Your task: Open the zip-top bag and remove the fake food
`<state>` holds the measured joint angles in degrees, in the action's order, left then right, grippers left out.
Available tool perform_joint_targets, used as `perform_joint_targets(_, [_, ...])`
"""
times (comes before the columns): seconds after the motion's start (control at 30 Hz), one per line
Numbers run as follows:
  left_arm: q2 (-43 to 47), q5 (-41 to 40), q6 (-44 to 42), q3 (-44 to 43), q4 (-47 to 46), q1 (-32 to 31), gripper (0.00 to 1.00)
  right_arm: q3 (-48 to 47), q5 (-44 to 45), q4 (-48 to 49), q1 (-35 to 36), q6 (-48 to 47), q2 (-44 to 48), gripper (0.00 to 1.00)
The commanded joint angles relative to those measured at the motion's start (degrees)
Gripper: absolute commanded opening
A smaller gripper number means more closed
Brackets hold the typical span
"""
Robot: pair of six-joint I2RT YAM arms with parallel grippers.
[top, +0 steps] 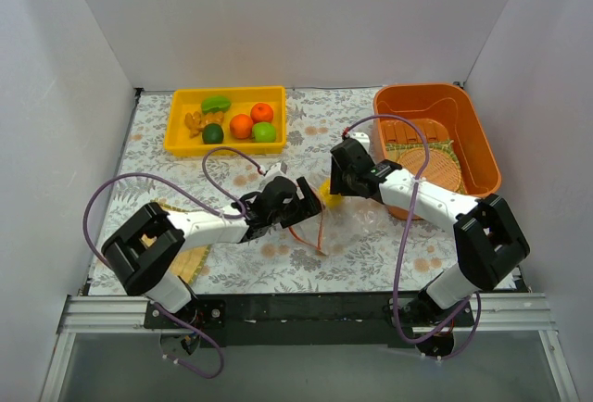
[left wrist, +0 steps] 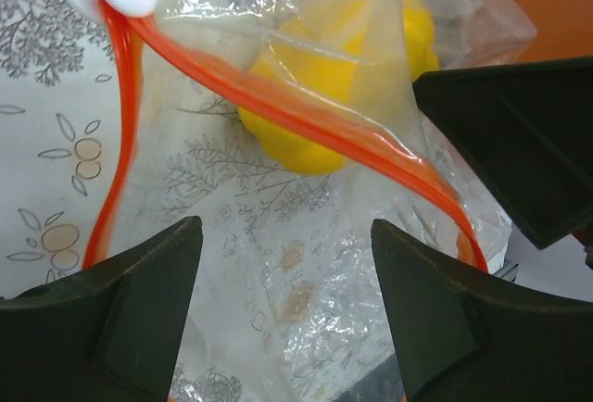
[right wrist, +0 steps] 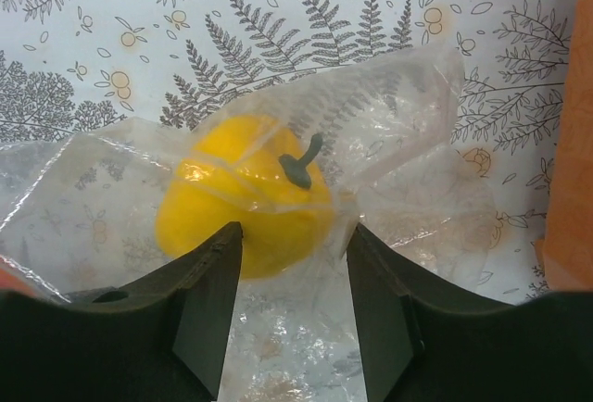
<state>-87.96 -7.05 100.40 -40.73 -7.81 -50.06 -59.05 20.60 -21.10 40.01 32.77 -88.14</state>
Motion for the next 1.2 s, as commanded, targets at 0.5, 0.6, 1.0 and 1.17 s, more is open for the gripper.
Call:
perform_joint_targets(0.5, [-1.5, -1.6, -5.1, -0.7, -0.6, -0.2, 0.72, -3.0, 1.5, 4.8, -1.8, 5.8, -1.0, 0.77])
perform_joint_targets(0.6, [-1.6, -1.7, -5.3, -0.4, -1.1, -0.3, 0.72, -4.7, 3.1, 3.6, -2.1, 8.0, -3.2, 0.79])
perform_joint_targets(1.0, [-2.2, -1.6, -7.2, -1.5, -2.2, -0.3, 0.72, -6.9, 0.4, 2.7, -4.8, 9.6, -11.5, 0.63])
perform_joint_targets(1.17, [-3.0, -2.1, -9.1, -3.1, -1.7, -0.2, 0.73, -4.3, -3.2, 3.8, -4.7, 7.7, -11.1, 0.47])
